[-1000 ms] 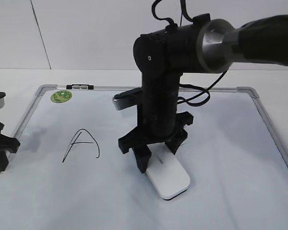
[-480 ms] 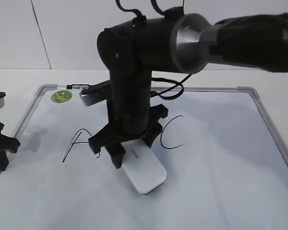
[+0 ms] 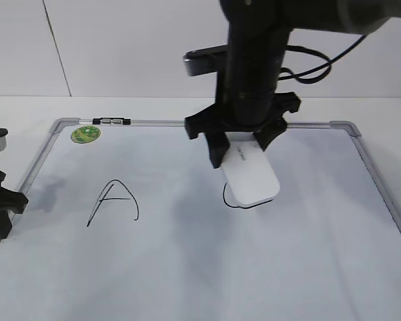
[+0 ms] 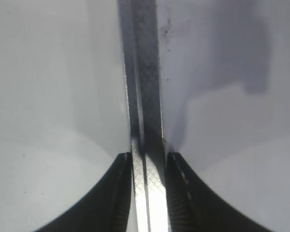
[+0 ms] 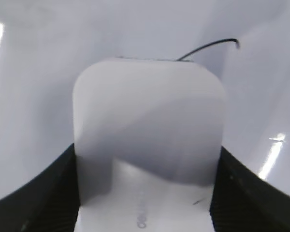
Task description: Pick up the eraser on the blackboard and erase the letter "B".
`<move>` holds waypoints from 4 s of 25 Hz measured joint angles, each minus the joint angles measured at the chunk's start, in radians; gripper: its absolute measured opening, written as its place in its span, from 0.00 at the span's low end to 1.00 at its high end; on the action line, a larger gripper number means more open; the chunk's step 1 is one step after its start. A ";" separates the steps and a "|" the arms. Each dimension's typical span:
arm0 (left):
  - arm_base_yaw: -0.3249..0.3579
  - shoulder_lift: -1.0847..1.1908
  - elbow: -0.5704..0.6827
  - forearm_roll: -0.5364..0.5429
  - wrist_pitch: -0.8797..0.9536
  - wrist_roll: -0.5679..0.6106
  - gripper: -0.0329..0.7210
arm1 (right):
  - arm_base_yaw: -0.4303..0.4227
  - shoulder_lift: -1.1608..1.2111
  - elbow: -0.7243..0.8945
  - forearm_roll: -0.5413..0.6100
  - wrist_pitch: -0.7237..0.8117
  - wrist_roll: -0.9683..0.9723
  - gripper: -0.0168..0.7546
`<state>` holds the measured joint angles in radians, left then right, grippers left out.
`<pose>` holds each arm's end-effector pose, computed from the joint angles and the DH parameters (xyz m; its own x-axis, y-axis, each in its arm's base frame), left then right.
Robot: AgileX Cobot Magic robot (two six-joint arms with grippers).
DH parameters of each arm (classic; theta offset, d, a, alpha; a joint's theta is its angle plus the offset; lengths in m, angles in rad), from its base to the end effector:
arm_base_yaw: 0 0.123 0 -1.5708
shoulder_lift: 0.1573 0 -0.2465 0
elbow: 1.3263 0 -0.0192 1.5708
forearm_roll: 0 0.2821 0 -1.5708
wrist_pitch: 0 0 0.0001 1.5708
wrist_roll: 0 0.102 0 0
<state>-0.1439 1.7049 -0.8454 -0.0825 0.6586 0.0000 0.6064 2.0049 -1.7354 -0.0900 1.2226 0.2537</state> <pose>0.2967 -0.0482 0.0752 -0.9875 0.0772 -0.1375 0.0860 0.9945 -0.0590 0.3625 0.2409 0.1951 -0.9132 -0.3653 -0.1807 -0.3634 0.9306 -0.0445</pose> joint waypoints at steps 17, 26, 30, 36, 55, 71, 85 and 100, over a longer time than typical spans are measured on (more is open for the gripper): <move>0.000 0.000 0.000 0.001 -0.002 0.000 0.28 | -0.316 -0.166 0.372 -0.005 -0.009 0.014 0.70; 0.000 0.000 0.000 0.001 -0.002 0.000 0.28 | -0.447 -0.167 0.432 -0.006 -0.105 -0.016 0.70; 0.000 0.000 0.000 0.001 -0.002 0.000 0.28 | -0.477 -0.155 0.432 -0.006 -0.122 -0.043 0.70; 0.000 0.000 0.000 0.001 -0.002 0.000 0.28 | -0.484 -0.120 0.432 -0.005 -0.125 -0.056 0.70; 0.000 0.000 0.000 0.001 -0.002 0.000 0.28 | -0.484 -0.106 0.432 0.030 -0.131 -0.101 0.70; 0.000 0.000 0.000 0.001 -0.002 0.000 0.28 | -0.484 -0.106 0.432 0.032 -0.118 -0.134 0.72; 0.000 0.000 0.000 0.001 0.000 0.000 0.29 | -0.484 -0.106 0.426 0.041 -0.093 -0.178 0.79; 0.000 0.000 0.000 0.001 0.000 0.000 0.29 | -0.484 -0.165 0.313 0.090 -0.045 -0.178 0.79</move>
<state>-0.1439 1.7049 -0.8454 -0.0811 0.6586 0.0000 0.1223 1.8395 -1.4222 0.0000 1.1778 0.0754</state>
